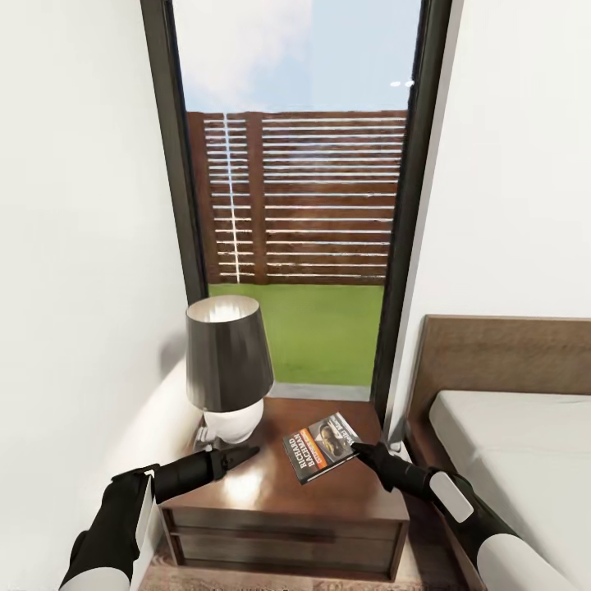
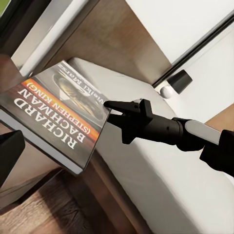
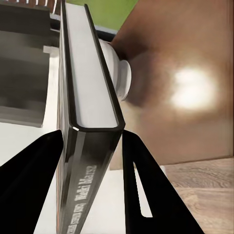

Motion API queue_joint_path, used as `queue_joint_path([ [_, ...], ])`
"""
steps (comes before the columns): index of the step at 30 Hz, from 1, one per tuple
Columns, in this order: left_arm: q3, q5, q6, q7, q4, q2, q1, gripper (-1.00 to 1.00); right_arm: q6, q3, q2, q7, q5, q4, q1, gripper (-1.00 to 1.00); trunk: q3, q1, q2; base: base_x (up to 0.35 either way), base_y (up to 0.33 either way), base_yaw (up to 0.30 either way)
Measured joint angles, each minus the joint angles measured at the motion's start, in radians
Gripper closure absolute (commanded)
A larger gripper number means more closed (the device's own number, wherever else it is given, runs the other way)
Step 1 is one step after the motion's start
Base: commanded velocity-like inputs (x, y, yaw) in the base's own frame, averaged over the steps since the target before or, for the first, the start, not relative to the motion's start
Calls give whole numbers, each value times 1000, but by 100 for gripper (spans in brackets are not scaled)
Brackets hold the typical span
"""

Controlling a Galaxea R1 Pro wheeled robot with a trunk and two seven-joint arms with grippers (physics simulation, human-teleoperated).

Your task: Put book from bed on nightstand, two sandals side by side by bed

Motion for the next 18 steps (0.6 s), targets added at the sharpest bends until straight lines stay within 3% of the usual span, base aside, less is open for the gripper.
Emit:
queue_joint_path([
  [18, 0, 0, 0, 0, 0, 0, 0, -100, 0, 0, 0, 0, 0, 0, -1, 100, -56, 69, -126, 0, 0, 0],
])
